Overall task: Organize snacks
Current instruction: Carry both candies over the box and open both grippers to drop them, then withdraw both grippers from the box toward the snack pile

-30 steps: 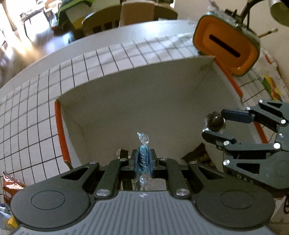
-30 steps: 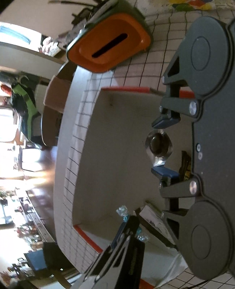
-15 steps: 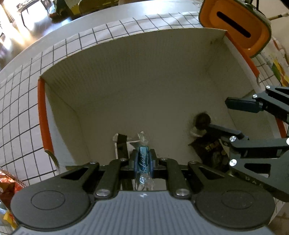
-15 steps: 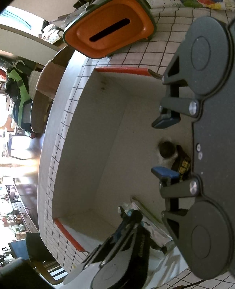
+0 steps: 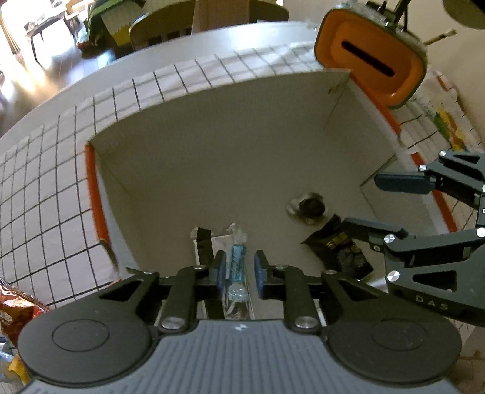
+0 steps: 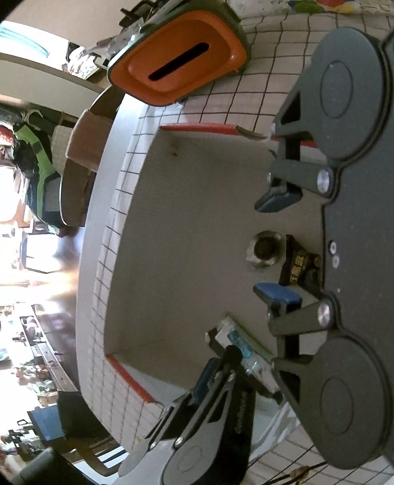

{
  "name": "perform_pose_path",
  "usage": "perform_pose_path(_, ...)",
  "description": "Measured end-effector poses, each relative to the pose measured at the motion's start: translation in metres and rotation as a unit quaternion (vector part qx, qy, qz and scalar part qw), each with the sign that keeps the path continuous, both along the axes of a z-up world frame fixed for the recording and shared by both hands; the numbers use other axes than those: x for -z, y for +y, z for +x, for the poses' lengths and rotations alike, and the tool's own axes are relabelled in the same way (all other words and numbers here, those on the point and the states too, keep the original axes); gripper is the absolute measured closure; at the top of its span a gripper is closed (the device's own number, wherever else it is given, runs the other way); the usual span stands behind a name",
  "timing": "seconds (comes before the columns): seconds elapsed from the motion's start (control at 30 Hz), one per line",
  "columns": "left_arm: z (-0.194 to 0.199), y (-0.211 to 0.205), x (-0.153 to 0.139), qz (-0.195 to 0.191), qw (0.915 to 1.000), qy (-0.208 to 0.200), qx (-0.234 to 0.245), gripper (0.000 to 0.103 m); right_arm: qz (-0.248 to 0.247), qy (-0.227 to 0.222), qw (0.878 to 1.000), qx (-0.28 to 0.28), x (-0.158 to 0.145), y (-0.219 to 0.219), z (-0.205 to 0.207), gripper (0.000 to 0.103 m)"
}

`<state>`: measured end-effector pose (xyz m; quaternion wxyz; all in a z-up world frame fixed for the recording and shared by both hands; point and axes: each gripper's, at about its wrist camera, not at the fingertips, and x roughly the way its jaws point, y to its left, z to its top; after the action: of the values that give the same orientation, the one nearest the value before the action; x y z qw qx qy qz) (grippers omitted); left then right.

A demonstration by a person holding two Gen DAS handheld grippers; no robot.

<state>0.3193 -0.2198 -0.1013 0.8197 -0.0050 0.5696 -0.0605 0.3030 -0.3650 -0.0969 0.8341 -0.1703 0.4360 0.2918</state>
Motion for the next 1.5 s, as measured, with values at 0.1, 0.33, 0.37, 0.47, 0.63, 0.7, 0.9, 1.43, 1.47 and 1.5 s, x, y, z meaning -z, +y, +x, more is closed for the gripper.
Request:
perform_pose_path(0.1, -0.007, 0.005, -0.011, -0.008, 0.9998, -0.018, -0.003, 0.072, 0.012, -0.004, 1.0, 0.007, -0.009, -0.004, -0.006, 0.05)
perform_pose_path(0.33, -0.03, 0.014, -0.034, -0.016, 0.9985, -0.052, 0.003, 0.072, 0.032, -0.025, 0.999, 0.022, -0.032, -0.004, -0.027, 0.042)
perform_pose_path(0.37, -0.033, 0.016, -0.037, -0.018, 0.9982, -0.057, 0.004, 0.071, 0.036, -0.028, 0.999, 0.024, -0.036, -0.004, -0.03, 0.04)
perform_pose_path(0.47, -0.044, 0.022, -0.046, -0.02, 0.9972, -0.071, 0.007, 0.07, 0.048, -0.036, 0.998, 0.028, -0.045, -0.004, -0.039, 0.038)
perform_pose_path(0.63, -0.063, 0.033, -0.058, -0.025, 0.9946, -0.1, 0.012, 0.046, 0.066, -0.05, 0.996, 0.035, -0.059, 0.001, -0.058, 0.028)
perform_pose_path(0.7, -0.072, 0.038, -0.063, -0.026, 0.9936, -0.109, 0.015, 0.046, 0.074, -0.054, 0.995, 0.041, -0.064, 0.004, -0.065, 0.025)
perform_pose_path(0.9, -0.098, 0.058, -0.077, -0.032, 0.9894, -0.14, 0.017, 0.034, 0.107, -0.061, 0.991, 0.058, -0.077, 0.015, -0.085, 0.017)
perform_pose_path(1.43, -0.168, 0.132, -0.093, -0.044, 0.9788, -0.2, 0.014, 0.019, 0.183, -0.07, 0.978, 0.066, -0.082, 0.065, -0.136, 0.0)
perform_pose_path(1.47, -0.173, 0.139, -0.094, -0.043, 0.9779, -0.204, 0.012, 0.019, 0.183, -0.069, 0.978, 0.067, -0.08, 0.07, -0.138, 0.0)
perform_pose_path(1.5, -0.177, 0.145, -0.093, -0.043, 0.9773, -0.207, 0.011, 0.017, 0.185, -0.068, 0.978, 0.067, -0.079, 0.074, -0.14, 0.0)
